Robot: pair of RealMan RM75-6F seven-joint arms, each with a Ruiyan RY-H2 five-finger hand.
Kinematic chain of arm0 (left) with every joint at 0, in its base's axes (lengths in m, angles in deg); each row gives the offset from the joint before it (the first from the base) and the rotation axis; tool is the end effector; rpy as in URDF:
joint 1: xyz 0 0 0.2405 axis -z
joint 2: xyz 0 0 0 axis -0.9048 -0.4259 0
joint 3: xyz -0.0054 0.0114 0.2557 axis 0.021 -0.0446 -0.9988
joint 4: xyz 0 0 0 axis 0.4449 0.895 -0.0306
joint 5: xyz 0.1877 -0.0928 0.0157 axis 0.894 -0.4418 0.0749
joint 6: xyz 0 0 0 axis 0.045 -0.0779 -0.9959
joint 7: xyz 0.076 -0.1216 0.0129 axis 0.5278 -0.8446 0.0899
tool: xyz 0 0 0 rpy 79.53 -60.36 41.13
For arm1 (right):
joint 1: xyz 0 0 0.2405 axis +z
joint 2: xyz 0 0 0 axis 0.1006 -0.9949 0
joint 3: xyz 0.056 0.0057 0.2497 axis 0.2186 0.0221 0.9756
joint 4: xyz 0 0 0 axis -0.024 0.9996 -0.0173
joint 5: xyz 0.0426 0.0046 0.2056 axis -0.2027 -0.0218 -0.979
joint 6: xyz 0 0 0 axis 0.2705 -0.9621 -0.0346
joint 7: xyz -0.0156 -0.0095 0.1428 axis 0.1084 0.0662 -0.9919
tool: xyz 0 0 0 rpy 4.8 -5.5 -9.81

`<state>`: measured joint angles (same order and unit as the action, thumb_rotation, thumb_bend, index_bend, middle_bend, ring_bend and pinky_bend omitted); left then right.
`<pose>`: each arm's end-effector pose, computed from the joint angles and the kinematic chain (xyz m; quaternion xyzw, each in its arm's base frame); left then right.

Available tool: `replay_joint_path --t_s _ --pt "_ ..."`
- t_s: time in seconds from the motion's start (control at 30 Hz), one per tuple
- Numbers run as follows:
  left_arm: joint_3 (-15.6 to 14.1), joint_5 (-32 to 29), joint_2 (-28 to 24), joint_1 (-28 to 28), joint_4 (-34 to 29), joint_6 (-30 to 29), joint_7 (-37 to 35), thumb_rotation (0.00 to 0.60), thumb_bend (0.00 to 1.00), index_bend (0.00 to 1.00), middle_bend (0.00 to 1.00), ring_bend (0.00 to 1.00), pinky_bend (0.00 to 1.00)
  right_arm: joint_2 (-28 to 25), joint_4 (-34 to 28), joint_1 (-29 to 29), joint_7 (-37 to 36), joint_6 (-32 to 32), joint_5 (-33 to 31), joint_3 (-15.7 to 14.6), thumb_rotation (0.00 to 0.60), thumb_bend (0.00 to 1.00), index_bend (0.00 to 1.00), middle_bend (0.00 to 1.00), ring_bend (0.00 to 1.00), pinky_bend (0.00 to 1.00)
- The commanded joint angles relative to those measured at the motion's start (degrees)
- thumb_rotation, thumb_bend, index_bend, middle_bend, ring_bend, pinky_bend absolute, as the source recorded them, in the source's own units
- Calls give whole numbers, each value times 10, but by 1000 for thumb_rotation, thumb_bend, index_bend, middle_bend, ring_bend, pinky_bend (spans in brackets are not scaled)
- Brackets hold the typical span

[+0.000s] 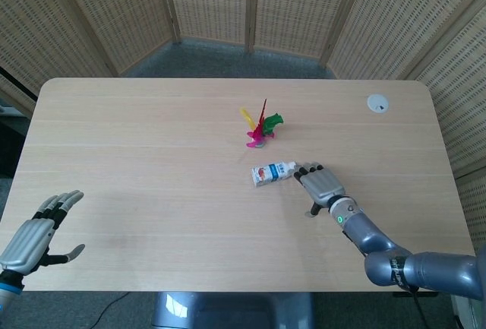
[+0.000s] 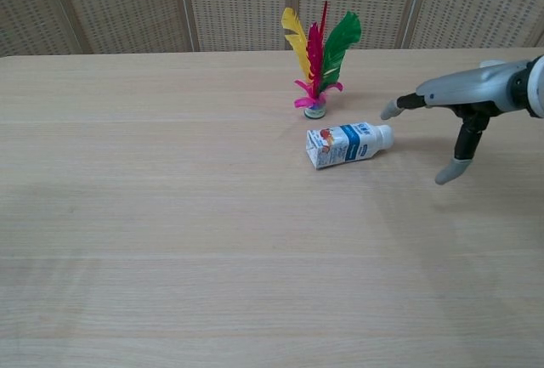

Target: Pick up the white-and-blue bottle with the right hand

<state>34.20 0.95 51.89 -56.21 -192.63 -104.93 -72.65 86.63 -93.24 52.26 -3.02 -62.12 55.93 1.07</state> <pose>-0.2819 0.1636 0.1456 -0.6234 -0.5229 -0.3725 0.4462 -0.1645 -0.3507 0.0158 0.8007 -0.4158 0.1964 0.3839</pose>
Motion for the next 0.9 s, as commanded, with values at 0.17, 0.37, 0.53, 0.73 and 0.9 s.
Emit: replay_joint_path --t_s 0.17,0.37,0.53,0.73,0.9 --pt "-6 -2 -9 -14 4 -19 -9 600 318 0 0 0 0 55 72 30 8 31 -14 38 600 162 0 0 0 0" --pt "-12 -5 -13 -24 11 -28 -19 600 319 0 0 0 0 122 161 56 6 80 -33 51 600 164 0 0 0 0" --pt "-14 -13 -15 -32 15 -32 -22 600 318 0 0 0 0 175 239 68 -6 116 -42 56 600 163 0 0 0 0" --pt "-14 -19 -18 -37 13 -36 -20 600 318 0 0 0 0 225 313 65 -24 121 -18 63 600 164 4 22 0 0" --pt "-13 -22 -19 -40 12 -38 -19 600 317 0 0 0 0 246 350 53 -47 140 -7 68 600 163 407 463 236 87"
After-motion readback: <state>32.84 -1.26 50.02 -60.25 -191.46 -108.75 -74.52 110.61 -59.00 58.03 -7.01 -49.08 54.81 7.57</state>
